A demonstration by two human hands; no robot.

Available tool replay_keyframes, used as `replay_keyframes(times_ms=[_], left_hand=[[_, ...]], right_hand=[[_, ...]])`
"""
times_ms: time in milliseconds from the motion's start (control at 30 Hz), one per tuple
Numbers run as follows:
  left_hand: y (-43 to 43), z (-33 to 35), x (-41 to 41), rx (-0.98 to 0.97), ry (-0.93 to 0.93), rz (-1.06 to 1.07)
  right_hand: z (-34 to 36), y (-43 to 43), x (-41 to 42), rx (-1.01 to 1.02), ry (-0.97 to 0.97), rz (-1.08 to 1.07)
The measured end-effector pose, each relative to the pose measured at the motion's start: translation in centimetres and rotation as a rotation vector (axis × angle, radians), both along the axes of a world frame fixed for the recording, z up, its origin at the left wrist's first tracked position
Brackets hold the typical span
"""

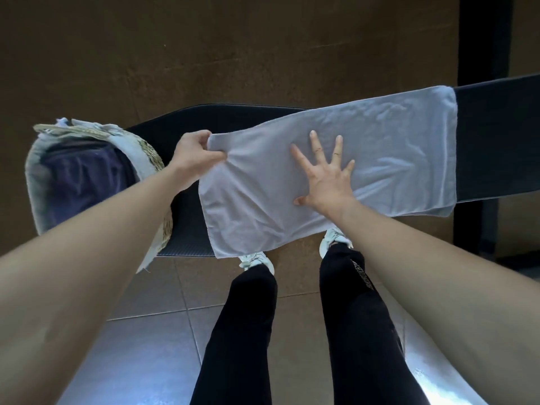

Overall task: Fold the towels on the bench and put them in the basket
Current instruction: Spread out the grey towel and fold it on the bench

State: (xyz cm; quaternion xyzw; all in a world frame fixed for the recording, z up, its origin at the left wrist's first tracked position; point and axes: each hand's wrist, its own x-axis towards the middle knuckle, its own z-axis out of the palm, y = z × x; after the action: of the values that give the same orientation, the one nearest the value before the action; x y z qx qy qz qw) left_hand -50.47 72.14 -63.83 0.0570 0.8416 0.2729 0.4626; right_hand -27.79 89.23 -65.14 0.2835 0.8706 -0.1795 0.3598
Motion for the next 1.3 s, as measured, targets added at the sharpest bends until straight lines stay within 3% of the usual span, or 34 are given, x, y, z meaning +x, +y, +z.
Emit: replay_keyframes(times_ms=[167, 400, 533, 600, 700, 800, 900, 1133, 1300], left_hand=[[0.3, 1.8, -1.6, 0.055, -0.108, -0.044], [-0.3, 1.3, -2.9, -0.113, 0.181, -0.063], [0.1, 0.9, -2.6, -0.207, 0.368, 0.036], [0.1, 0.6, -1.9, -0.303, 0.5, 0.064], [1.7, 0.6, 2.2, -0.347, 0.62, -0.064], [4.4, 0.5, 9.2, -0.12, 0.592, -0.328], [7.3, 0.2, 16.2, -0.005, 0.547, -0.537], [11.3, -1.2, 23.6, -0.292, 0.342, -0.877], [11.5, -1.4, 24.1, -0.341, 0.312, -0.876]], right_hand=[[-0.1, -0.1, 0.1, 0.024, 0.0, -0.008], [0.1, 0.3, 0.0, 0.053, 0.008, 0.02], [0.8, 2.1, 0.8, 0.113, 0.248, -0.025], [0.6, 4.1, 1.7, 0.18, 0.405, -0.119], [0.2, 8.9, 4.0, 0.308, 0.477, -0.473], [0.5, 13.9, 7.5, 0.387, 0.309, -0.802], [0.7, 16.7, 11.0, 0.345, 0.211, -0.94], [-0.4, 20.3, 13.6, 0.098, 0.234, -1.055], [-0.6, 23.3, 13.3, 0.031, 0.283, -0.902]])
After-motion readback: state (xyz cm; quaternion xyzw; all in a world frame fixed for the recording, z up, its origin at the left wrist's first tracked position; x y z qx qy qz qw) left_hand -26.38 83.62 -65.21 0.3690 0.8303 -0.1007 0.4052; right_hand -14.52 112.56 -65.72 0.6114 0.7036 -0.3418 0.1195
